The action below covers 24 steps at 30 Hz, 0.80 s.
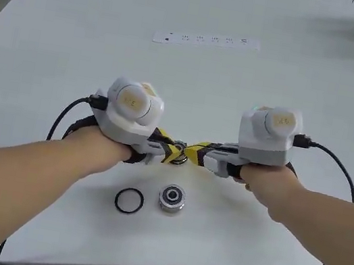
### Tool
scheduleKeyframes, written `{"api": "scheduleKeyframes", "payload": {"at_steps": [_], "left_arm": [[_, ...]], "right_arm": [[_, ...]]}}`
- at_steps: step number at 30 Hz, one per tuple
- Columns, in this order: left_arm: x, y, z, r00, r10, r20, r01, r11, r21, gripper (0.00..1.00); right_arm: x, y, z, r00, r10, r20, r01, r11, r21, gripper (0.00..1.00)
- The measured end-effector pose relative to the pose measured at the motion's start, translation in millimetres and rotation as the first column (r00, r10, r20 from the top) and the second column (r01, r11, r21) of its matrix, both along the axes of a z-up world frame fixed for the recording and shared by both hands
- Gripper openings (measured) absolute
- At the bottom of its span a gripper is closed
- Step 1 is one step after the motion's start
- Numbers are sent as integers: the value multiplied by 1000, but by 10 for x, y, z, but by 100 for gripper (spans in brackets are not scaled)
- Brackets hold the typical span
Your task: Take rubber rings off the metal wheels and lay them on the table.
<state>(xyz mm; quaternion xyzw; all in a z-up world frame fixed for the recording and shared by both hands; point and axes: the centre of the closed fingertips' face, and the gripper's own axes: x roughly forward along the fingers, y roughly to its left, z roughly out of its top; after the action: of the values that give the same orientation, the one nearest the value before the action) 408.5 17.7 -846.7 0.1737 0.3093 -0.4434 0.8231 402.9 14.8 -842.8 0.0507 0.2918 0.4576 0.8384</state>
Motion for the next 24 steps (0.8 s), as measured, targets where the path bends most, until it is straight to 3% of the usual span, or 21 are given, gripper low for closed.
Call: {"api": "scheduleKeyframes", "payload": {"at_steps": [7, 18, 24], "left_arm": [[6, -3, 8, 1000, 3, -1, -3, 1000, -3, 10], [31, 2, -4, 1000, -1, -2, 1, 1000, -7, 11], [37, 0, -7, 1000, -9, 9, 9, 1000, -20, 11]], "right_arm": [[-79, 43, 47, 999, 39, 7, -39, 999, 18, 0], [-158, 18, 115, 997, 58, -40, -55, 994, 91, 0], [-90, -25, 50, 1000, 19, -23, -19, 999, 32, 0]]}}
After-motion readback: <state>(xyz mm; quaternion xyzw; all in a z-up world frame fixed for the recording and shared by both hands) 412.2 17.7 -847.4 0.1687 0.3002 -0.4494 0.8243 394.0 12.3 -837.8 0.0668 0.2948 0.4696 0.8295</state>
